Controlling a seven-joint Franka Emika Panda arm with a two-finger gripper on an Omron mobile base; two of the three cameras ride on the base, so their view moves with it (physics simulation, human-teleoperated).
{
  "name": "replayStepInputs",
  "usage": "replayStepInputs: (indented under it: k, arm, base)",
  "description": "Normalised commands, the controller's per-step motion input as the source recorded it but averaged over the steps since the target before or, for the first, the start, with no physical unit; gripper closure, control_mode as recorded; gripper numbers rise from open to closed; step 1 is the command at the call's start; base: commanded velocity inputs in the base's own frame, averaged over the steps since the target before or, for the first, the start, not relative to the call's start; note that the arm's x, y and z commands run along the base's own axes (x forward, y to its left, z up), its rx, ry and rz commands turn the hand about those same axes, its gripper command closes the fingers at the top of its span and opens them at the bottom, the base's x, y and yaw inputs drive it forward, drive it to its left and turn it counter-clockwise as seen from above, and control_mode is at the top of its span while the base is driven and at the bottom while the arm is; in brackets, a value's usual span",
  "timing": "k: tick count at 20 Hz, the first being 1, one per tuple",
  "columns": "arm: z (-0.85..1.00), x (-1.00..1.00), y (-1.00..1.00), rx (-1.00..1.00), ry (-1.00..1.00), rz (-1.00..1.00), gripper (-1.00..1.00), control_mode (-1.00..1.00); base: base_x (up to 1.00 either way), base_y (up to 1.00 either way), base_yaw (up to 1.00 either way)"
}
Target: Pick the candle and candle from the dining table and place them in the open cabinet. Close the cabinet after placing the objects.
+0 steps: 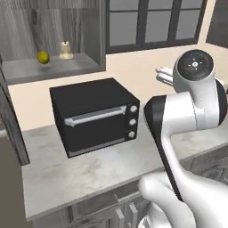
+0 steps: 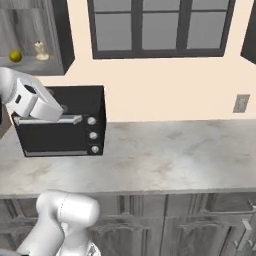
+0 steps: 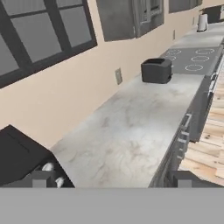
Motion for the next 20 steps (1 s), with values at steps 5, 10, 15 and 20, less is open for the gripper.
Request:
replayStepInputs:
  k: [5,10,15,20]
  arm:
    - [0.0,0.0,0.0,0.0,0.0,0.0,-1.0,1.0]
    - [0.0,0.0,0.0,0.0,0.0,0.0,-1.0,1.0]
    - [0.0,0.0,0.0,0.0,0.0,0.0,-1.0,1.0]
    - [0.0,0.0,0.0,0.0,0.0,0.0,-1.0,1.0]
  base:
    - [0.06,-0.36,-0.69]
    - [0.19,-0.7,-0.64]
    - [0.23,-0.91,-0.58]
    - [0.11,-1.0,-0.42]
